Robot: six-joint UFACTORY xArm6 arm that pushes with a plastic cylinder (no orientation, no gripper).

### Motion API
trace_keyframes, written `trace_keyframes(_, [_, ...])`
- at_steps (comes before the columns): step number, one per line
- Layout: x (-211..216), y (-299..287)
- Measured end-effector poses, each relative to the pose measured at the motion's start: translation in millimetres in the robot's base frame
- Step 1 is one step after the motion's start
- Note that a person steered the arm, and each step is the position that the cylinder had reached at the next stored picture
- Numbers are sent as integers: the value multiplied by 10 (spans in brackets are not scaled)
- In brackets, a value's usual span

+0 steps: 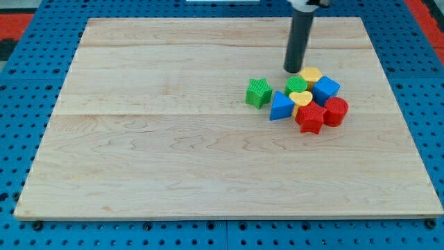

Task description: Push the red circle blue cube yellow hexagon slightly into the group of blocks

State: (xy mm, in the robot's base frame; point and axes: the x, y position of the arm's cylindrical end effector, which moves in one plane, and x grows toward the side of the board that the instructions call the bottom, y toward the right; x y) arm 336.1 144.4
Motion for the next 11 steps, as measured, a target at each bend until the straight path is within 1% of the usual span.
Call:
trace_keyframes(1, [171,827])
trace_keyframes(2, [297,1162])
trace_keyframes(3, [413,856])
trace_keyframes(4, [501,695])
trace_keyframes(7, [519,595])
trace_keyframes(8, [589,526])
trace_keyframes(9, [755,1159])
trace_keyframes(10, [964,955])
trace_keyframes(11, [960,544])
